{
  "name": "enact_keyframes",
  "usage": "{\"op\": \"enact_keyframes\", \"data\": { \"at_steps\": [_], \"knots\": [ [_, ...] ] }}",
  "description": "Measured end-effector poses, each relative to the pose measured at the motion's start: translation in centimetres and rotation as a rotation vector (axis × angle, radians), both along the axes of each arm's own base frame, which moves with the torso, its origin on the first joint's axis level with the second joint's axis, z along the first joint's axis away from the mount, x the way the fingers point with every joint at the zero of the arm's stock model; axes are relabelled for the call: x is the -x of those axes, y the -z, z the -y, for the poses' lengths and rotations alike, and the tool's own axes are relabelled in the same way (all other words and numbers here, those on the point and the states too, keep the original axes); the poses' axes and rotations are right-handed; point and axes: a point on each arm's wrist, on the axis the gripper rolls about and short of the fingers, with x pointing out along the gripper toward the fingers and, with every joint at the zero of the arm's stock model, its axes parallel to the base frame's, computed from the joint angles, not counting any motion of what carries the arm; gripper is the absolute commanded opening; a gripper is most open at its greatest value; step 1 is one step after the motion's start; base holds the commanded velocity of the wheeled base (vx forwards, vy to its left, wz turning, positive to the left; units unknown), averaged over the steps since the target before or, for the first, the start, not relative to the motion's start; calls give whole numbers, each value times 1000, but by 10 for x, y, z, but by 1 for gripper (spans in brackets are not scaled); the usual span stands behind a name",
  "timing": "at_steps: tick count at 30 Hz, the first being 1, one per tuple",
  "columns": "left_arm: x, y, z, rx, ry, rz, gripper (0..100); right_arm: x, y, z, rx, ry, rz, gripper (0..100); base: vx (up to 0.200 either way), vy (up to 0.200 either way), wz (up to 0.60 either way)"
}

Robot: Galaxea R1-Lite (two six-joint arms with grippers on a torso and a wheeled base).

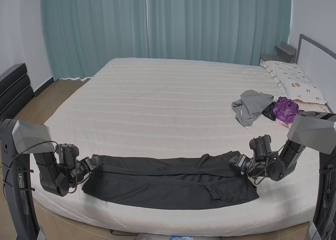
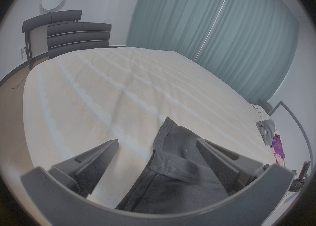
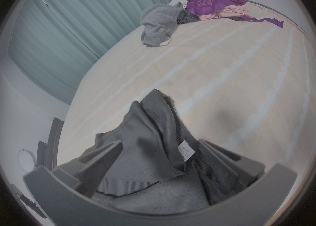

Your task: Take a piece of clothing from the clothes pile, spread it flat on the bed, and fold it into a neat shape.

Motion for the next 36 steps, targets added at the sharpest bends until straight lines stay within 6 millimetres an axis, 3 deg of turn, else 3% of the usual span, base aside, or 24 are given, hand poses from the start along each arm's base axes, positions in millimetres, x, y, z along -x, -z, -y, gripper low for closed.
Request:
{"op": "enact_keyframes", "data": {
  "at_steps": [13,24,30,36],
  "knots": [
    [-30,-15,-15,186,-41,106,100,-12,-26,23,-237,4,37,100,0,0,0],
    [-72,-30,-23,244,19,72,100,-15,-25,28,-304,-7,24,100,0,0,0],
    [-89,-21,-23,228,105,16,100,-16,-22,26,-316,-19,13,100,0,0,0],
    [-92,-3,-25,193,144,-20,100,-16,-20,25,-318,-20,7,100,0,0,0]
  ]
}}
